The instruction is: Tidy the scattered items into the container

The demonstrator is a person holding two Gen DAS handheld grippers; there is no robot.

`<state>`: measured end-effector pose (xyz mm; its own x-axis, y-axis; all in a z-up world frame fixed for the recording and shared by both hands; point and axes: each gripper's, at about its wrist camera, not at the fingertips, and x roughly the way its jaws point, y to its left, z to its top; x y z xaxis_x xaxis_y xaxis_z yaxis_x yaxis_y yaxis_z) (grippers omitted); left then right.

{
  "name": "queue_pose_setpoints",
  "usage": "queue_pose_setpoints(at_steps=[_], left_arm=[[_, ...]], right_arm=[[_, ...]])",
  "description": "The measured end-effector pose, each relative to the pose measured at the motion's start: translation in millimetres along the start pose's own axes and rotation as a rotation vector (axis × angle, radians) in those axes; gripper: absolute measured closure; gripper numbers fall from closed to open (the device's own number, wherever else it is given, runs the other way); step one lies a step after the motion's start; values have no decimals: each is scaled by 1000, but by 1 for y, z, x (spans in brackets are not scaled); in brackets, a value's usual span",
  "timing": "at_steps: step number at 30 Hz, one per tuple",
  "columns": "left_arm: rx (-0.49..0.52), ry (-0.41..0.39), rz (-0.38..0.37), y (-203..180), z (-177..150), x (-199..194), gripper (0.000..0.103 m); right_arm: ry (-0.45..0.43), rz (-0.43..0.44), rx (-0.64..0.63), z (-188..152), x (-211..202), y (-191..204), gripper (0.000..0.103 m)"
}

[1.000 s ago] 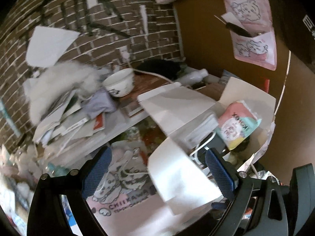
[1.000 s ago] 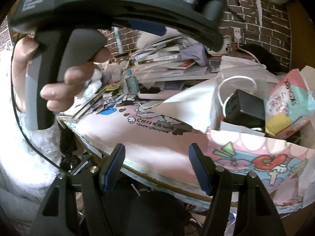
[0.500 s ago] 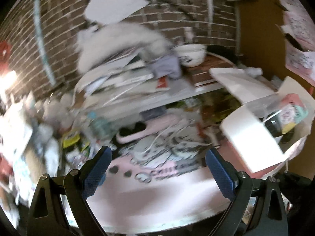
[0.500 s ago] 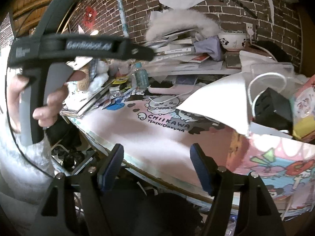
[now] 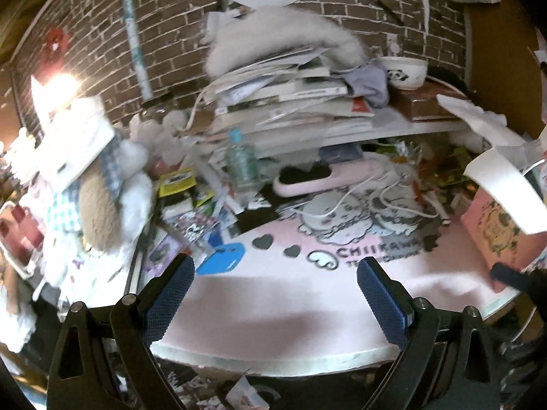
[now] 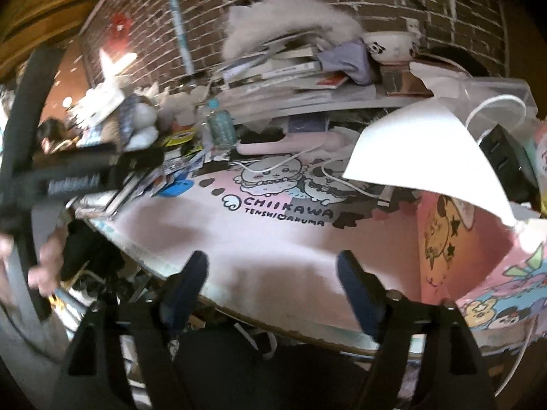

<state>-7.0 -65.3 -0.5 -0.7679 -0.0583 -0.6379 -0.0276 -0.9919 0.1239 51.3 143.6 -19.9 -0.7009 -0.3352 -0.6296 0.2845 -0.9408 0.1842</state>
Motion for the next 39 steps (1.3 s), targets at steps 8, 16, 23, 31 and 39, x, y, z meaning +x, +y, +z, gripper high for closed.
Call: queue_pose_setpoints(at_steps=[8, 16, 23, 31, 39], left_arm=[[-57, 20, 7, 12, -23, 12, 8], [-53, 31, 19, 6, -33, 19, 8], [-53, 38, 14, 6, -34, 21, 8], [-51, 39, 10, 3, -33, 23, 8], [-53, 39, 11, 2, -33, 25, 8]], right_arm=[[-60, -134, 30, 7, 9, 10, 13], [-86, -263, 87, 10, 25, 6, 12], [-78, -306, 76, 9, 32, 7, 12], [-66, -306, 82, 8, 33, 6, 12], [-64, -302, 83, 7, 33, 5, 12]])
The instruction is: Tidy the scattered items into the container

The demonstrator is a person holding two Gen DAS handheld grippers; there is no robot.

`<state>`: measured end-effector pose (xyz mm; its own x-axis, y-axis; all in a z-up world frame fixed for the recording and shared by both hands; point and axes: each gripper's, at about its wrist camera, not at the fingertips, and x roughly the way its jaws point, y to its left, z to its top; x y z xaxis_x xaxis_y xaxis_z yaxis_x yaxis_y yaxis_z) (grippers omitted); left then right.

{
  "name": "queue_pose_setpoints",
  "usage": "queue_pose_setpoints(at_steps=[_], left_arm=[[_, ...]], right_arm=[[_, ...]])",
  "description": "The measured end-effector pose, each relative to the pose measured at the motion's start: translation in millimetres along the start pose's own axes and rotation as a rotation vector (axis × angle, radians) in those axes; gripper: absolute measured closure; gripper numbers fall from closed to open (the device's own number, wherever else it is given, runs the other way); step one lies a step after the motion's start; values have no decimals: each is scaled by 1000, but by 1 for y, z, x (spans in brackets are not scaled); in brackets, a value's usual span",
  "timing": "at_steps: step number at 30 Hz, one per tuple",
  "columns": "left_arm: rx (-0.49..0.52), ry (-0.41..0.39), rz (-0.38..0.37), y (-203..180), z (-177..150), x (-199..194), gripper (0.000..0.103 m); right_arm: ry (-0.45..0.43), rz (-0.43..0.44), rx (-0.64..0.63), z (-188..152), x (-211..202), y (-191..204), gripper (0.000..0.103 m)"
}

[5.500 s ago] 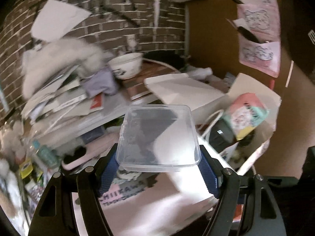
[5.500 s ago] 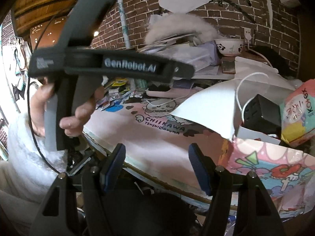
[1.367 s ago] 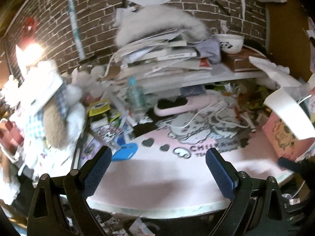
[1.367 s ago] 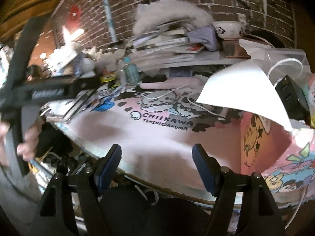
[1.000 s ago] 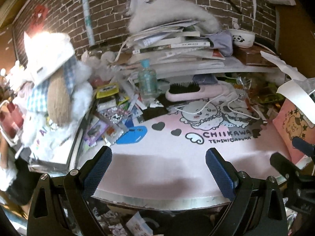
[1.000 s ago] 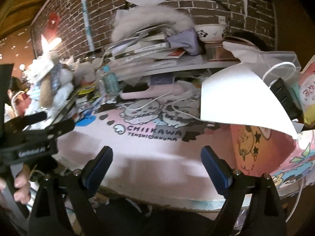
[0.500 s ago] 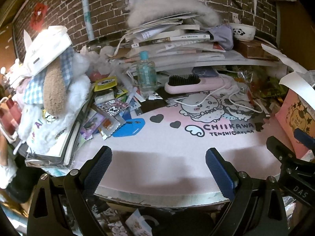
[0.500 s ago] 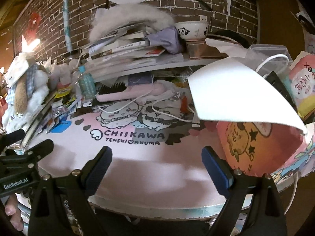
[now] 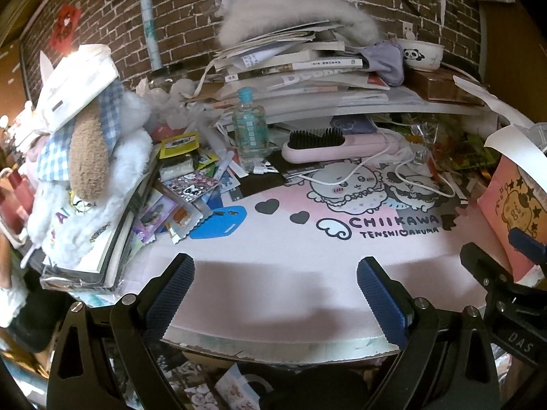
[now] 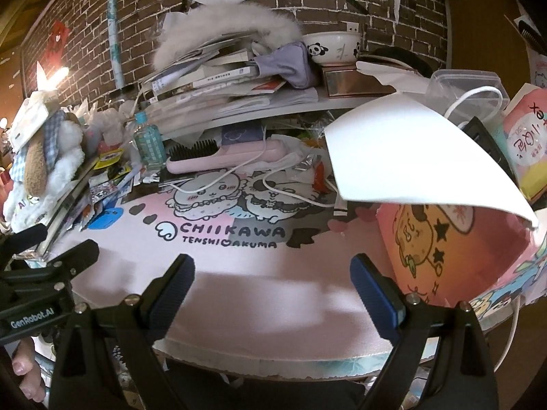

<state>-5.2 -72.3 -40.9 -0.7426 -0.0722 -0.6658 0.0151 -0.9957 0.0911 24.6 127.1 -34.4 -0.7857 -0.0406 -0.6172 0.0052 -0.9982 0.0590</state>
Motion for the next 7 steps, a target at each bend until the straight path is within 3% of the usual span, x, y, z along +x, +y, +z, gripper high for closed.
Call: queue_pose_setpoints(at_steps=[7], left_arm=[[-4, -11, 3, -1, 1, 0, 8]], right_arm=[[11, 29, -21, -3, -1, 5, 12]])
